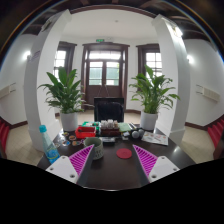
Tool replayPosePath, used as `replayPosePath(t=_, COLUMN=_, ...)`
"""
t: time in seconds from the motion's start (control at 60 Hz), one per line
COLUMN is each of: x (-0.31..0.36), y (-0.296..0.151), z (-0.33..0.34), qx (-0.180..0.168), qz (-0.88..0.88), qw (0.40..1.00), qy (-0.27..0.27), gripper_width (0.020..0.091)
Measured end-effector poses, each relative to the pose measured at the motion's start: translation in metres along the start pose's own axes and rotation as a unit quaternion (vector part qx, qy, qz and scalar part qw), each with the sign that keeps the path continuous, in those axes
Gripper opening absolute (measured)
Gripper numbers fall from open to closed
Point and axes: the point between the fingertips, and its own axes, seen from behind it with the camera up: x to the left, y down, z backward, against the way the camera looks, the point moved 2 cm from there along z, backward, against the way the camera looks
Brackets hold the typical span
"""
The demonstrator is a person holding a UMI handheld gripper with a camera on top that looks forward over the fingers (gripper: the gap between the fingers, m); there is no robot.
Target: Pour water
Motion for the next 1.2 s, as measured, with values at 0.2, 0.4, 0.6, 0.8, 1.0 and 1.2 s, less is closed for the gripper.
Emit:
replayPosePath(t=0.2, x=0.046, y=0.022, z=0.000, qx=-0.020, qz=-0.005, qw=1.000, qy=-0.017, gripper_width=0.0748)
replayPosePath(t=0.4, x=0.181, y=0.101, z=-0.017, qx=-0.022, qz=-0.007, qw=0.993, qy=-0.114, gripper_width=0.0759)
replayPosePath(t=0.6, x=0.247, y=0.090, z=-0.051, qx=-0.039, qz=-0.008, qw=0.988, qy=-0.153, gripper_width=0.0756)
replayPosePath(t=0.8, x=0.271, y=0.086, z=-0.094, qx=-0.040, qz=0.019, qw=0.988, qy=-0.148, gripper_width=0.0757)
replayPosePath(t=1.0, x=0.278, y=0.088, z=-0.119, qx=-0.049, qz=0.047, qw=0.986, qy=-0.149, gripper_width=0.0687)
replayPosePath(t=1.2, x=0.275, y=0.085, z=-0.125, qx=-0.082, qz=0.031, qw=0.985, qy=-0.149, gripper_width=0.0451)
